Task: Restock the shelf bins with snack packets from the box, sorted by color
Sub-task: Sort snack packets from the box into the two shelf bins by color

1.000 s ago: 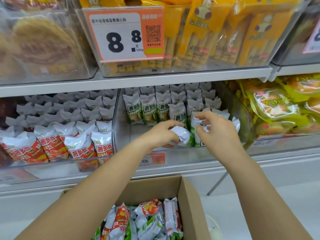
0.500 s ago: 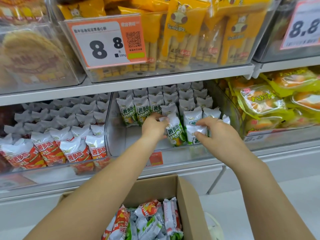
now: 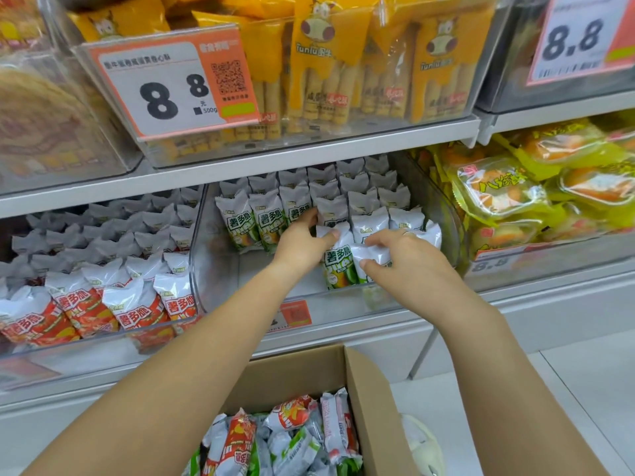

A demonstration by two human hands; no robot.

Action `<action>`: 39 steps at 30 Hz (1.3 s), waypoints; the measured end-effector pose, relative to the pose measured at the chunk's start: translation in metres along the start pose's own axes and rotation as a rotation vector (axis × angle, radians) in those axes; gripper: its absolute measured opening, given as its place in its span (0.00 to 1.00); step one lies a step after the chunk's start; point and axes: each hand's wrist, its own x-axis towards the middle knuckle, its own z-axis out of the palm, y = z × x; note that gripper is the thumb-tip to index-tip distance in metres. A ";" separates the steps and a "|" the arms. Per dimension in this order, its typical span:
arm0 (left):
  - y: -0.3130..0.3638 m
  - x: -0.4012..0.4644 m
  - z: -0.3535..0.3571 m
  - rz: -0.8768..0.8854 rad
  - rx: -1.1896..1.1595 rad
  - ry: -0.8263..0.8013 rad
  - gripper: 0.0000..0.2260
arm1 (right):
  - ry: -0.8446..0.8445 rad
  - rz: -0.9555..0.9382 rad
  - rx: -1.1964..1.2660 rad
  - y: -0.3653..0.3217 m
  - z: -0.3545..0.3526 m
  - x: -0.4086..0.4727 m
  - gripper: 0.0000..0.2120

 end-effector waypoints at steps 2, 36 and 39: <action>-0.003 0.001 -0.002 -0.047 0.002 -0.019 0.25 | -0.008 -0.004 0.000 -0.001 0.000 0.000 0.19; -0.010 -0.012 -0.008 -0.195 0.237 -0.447 0.24 | 0.007 -0.043 0.035 0.006 0.000 -0.007 0.19; -0.007 -0.020 -0.022 -0.148 0.298 -0.366 0.26 | 0.083 -0.109 0.018 0.000 0.002 -0.017 0.16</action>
